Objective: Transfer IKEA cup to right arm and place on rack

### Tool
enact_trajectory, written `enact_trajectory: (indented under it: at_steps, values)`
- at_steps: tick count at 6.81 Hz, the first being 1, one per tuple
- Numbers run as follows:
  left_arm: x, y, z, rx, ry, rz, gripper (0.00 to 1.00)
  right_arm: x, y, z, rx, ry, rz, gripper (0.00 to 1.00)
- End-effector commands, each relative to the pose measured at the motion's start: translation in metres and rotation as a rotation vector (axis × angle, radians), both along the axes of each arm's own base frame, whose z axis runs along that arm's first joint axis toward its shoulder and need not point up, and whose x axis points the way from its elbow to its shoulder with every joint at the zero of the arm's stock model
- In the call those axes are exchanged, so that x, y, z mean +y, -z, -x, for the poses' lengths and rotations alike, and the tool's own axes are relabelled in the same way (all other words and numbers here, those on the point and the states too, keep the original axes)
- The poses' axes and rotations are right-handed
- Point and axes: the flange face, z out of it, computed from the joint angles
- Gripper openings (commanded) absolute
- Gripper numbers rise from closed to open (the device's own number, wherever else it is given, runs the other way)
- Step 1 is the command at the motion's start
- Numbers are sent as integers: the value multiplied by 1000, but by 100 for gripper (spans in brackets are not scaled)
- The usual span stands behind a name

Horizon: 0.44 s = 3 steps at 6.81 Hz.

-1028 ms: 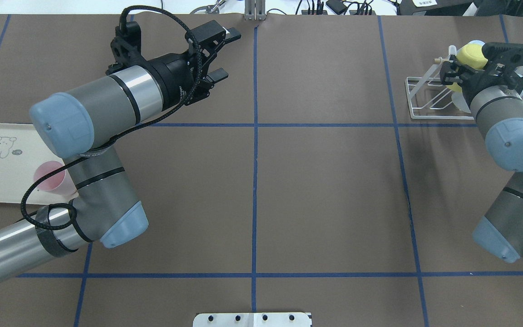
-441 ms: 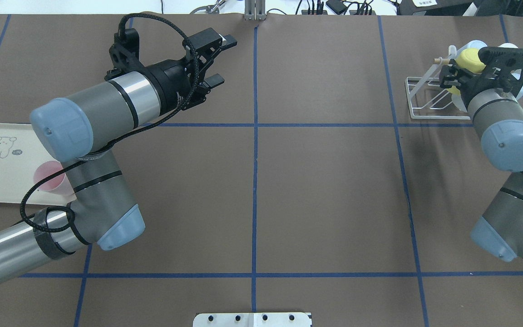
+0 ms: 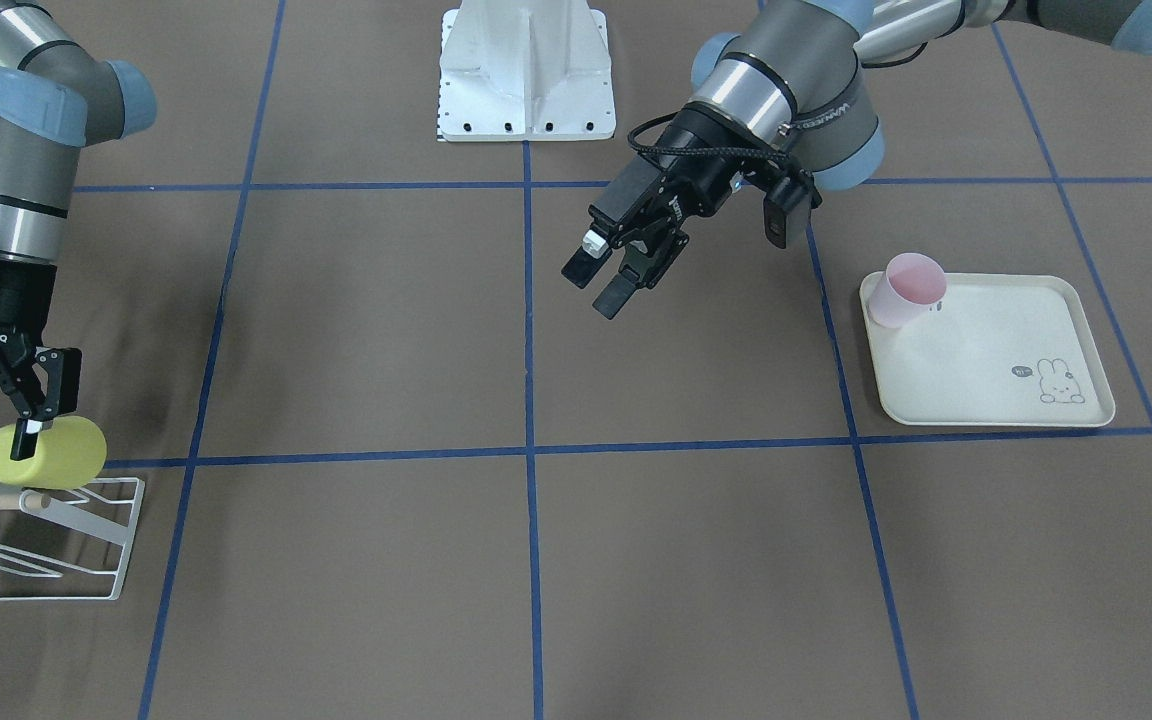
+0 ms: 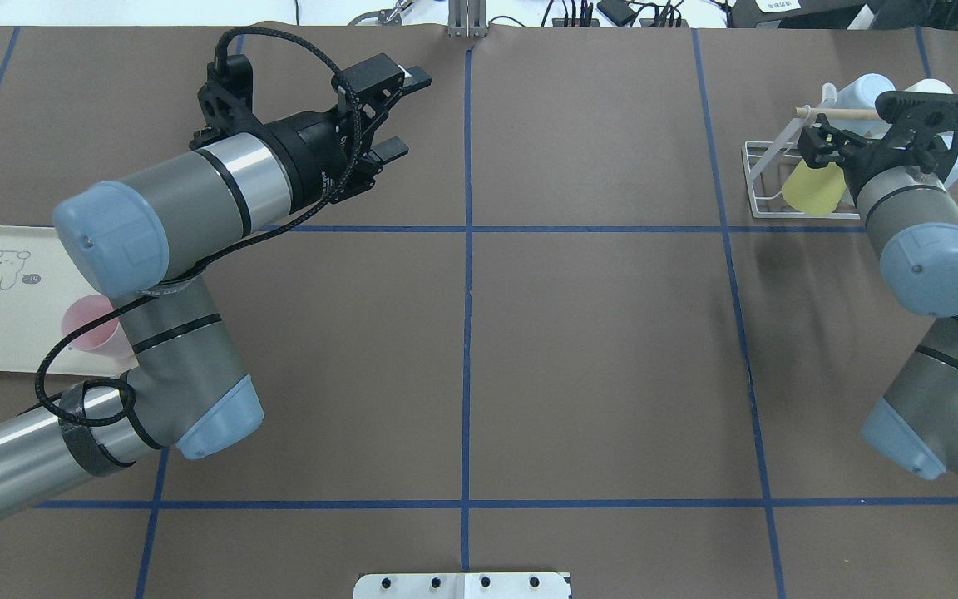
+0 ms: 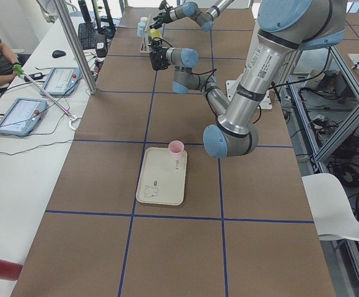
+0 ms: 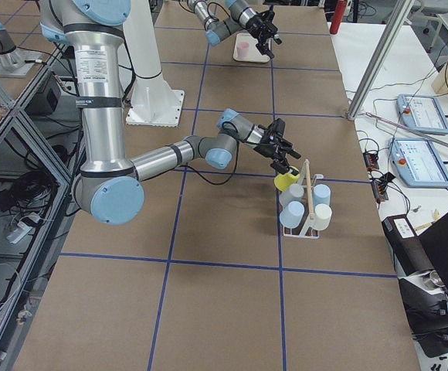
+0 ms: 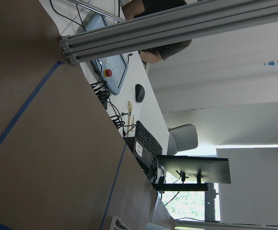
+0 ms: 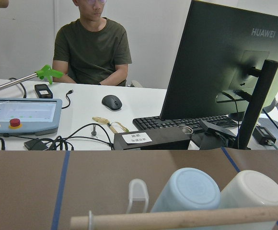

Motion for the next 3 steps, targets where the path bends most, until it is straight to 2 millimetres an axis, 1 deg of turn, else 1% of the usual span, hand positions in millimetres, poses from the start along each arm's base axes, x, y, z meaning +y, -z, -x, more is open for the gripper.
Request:
enact_trajectory:
  at_steps: [1, 2, 3]
  values:
    - [0, 0, 0, 0, 1, 0, 100, 0, 5, 0, -6, 8, -6, 100]
    - [-1, 2, 3, -9, 5, -16, 100, 3, 21, -2, -34, 14, -25, 100]
    - [-2, 2, 8, -81, 4, -82, 100, 14, 52, -9, -104, 60, -46, 100]
